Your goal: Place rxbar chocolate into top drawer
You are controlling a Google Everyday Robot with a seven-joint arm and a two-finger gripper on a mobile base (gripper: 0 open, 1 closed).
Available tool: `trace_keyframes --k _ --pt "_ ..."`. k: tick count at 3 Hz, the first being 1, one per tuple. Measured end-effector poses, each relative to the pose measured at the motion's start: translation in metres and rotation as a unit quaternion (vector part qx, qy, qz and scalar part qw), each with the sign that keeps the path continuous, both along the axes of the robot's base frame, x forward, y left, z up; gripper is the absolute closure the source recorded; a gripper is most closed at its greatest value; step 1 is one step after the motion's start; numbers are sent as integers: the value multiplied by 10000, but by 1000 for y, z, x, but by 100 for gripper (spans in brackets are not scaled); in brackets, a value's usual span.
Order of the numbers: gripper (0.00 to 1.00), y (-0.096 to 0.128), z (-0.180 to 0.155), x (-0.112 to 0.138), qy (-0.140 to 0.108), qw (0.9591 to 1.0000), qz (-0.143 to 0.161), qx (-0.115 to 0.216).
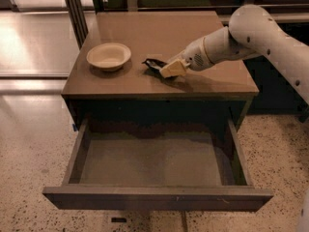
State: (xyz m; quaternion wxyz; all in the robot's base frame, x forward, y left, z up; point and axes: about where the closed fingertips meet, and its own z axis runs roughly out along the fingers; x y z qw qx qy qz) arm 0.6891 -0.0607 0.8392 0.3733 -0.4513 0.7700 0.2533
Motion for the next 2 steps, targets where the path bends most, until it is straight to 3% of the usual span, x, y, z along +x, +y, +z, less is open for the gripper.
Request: trace_keyframes --k 1,2 --pt "100 4 38 -46 21 9967 564 590" --pt "100 -9 71 -104 105 9922 699 1023"
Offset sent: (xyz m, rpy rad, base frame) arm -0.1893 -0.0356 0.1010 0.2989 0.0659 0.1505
